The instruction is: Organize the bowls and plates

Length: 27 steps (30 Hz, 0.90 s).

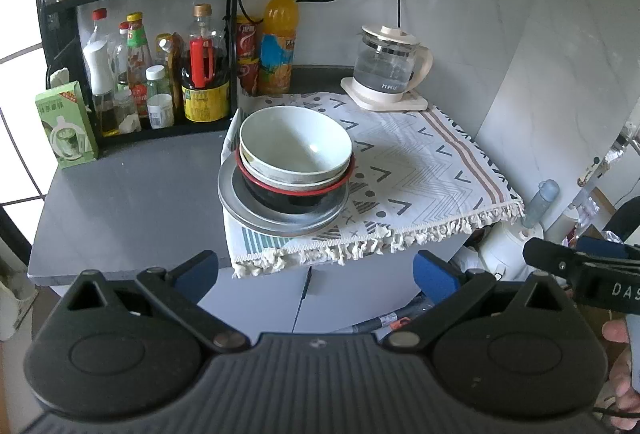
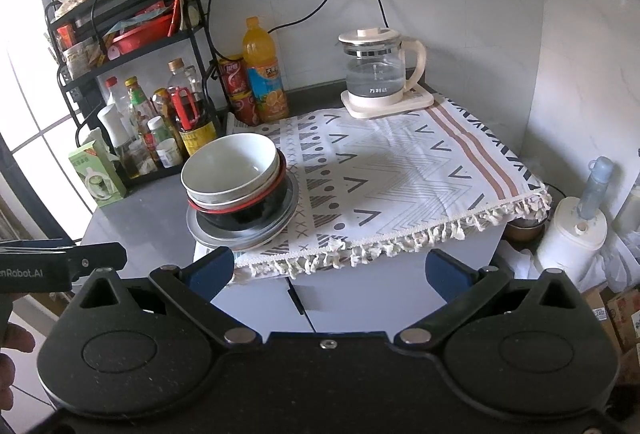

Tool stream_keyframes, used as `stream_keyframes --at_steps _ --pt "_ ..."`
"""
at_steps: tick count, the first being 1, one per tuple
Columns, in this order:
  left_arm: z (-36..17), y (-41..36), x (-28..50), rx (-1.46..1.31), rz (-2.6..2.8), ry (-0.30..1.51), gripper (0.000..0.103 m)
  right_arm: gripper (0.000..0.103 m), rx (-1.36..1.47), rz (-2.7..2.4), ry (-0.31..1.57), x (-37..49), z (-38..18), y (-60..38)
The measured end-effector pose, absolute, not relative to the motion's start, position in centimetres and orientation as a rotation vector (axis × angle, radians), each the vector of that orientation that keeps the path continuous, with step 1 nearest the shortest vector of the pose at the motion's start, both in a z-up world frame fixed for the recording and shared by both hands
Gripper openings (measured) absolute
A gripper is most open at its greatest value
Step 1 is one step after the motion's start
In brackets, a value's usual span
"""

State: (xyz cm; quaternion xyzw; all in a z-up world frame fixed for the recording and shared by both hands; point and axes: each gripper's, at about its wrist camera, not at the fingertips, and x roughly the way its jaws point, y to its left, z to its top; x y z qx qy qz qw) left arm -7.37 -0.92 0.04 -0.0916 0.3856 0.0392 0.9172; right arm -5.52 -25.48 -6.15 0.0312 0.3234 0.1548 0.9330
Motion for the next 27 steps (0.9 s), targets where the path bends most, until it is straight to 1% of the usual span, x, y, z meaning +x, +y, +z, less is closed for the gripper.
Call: stream_keyframes --at_steps 27 --pt "0.17 -0.79 -7.98 -0.212 0.095 0.797 0.102 0.103 0.061 0.315 0.665 -5.63 -6.15 -25.57"
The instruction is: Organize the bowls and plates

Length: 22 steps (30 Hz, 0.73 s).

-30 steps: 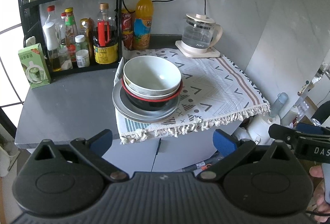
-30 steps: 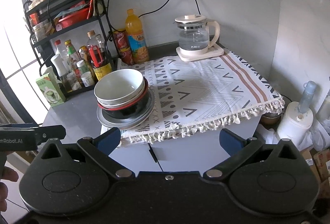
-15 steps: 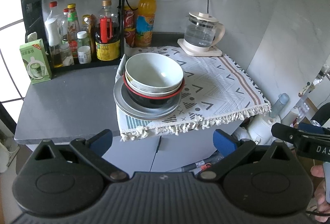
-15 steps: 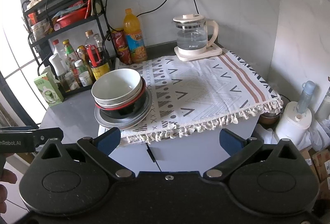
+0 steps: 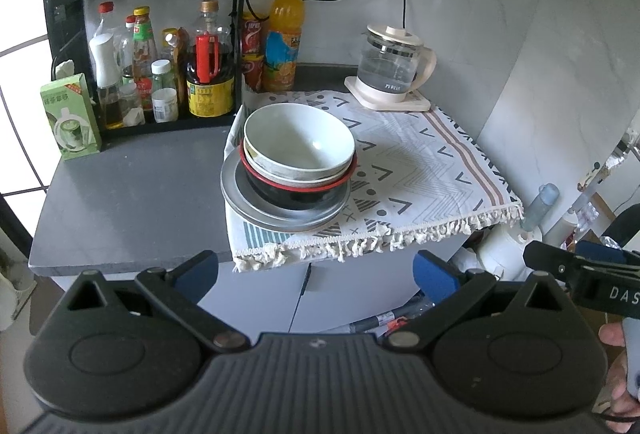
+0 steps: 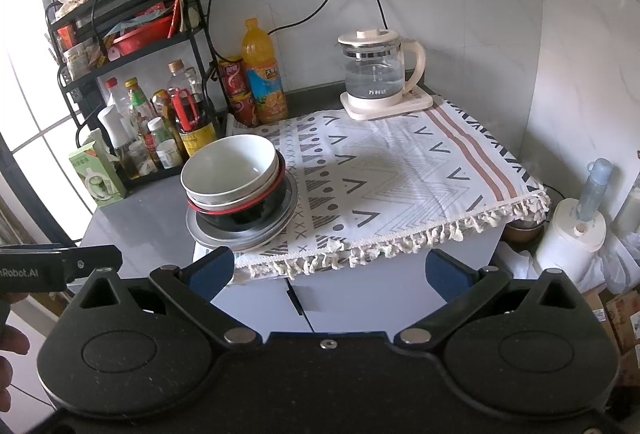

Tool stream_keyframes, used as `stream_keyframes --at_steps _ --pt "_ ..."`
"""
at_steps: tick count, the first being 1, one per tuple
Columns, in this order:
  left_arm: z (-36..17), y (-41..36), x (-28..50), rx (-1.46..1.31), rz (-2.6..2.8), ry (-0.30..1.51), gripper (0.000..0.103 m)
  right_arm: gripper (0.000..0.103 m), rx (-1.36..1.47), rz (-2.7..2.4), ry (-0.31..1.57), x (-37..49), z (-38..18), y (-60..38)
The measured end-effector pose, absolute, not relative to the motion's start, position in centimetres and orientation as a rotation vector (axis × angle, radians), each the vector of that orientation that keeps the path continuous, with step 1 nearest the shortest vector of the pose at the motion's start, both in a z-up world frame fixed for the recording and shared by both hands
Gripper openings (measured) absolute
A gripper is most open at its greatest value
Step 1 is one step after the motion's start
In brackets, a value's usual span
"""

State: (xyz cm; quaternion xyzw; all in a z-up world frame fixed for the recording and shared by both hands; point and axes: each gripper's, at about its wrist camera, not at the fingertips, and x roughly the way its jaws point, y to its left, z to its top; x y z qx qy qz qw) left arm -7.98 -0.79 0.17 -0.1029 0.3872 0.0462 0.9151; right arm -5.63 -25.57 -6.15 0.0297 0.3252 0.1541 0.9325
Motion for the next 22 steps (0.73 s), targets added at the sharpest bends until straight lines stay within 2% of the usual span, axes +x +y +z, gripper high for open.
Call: stream_keyframes --at_steps 22 --pt "0.25 -0.85 -8.27 -0.228 0.092 0.819 0.102 0.103 0.048 0.327 0.659 -6.09 -5.81 -26.0"
